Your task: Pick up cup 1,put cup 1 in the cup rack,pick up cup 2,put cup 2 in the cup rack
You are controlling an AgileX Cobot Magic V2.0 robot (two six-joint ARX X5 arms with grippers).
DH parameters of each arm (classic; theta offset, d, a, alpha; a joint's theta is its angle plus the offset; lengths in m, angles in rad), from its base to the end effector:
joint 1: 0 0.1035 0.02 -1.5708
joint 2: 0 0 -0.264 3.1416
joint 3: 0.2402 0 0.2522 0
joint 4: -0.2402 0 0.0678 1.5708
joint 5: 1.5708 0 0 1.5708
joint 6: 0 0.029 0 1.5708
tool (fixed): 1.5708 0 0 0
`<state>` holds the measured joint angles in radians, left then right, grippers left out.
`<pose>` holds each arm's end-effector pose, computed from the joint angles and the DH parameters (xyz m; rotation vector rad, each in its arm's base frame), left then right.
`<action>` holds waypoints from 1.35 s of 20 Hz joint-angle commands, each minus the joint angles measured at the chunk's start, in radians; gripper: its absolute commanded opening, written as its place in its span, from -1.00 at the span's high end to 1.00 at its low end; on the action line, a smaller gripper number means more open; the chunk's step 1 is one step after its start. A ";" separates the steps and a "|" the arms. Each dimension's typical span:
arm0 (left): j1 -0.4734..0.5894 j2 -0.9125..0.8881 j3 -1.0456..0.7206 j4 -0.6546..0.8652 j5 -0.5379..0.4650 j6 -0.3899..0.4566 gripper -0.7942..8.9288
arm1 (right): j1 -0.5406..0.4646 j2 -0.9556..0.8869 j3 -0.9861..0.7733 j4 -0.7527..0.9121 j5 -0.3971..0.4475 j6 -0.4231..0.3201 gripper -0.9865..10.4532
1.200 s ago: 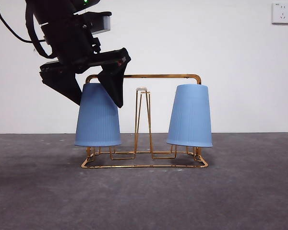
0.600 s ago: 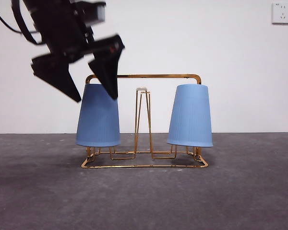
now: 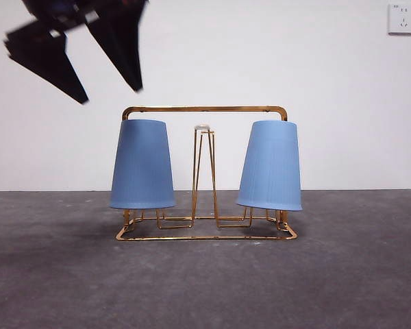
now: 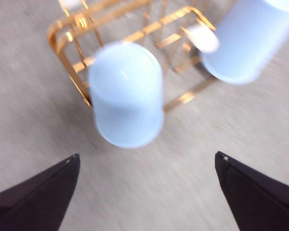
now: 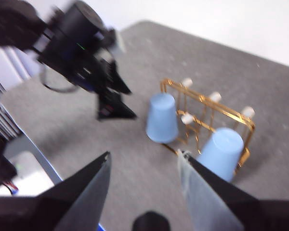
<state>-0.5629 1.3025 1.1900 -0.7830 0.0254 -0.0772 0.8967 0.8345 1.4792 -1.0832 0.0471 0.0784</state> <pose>0.2201 -0.1397 0.3146 0.1708 0.8945 -0.5131 0.0573 0.0695 0.4532 -0.1327 0.4344 0.8183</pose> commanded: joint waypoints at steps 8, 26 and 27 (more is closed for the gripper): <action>0.001 -0.257 -0.003 -0.103 0.208 -0.082 -0.13 | 0.000 0.020 -0.001 -0.176 0.084 0.003 0.41; 0.001 -0.524 -0.003 -0.174 0.428 -0.152 0.85 | 0.000 0.026 -0.001 -0.290 0.084 0.026 0.85; 0.001 -0.524 -0.003 -0.169 0.428 -0.151 0.85 | 0.000 0.026 -0.001 -0.290 0.084 0.027 0.83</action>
<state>-0.5629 0.7818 1.1900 -0.9630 0.4484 -0.2222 0.8967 0.8600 1.4792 -1.3529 0.1307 0.0971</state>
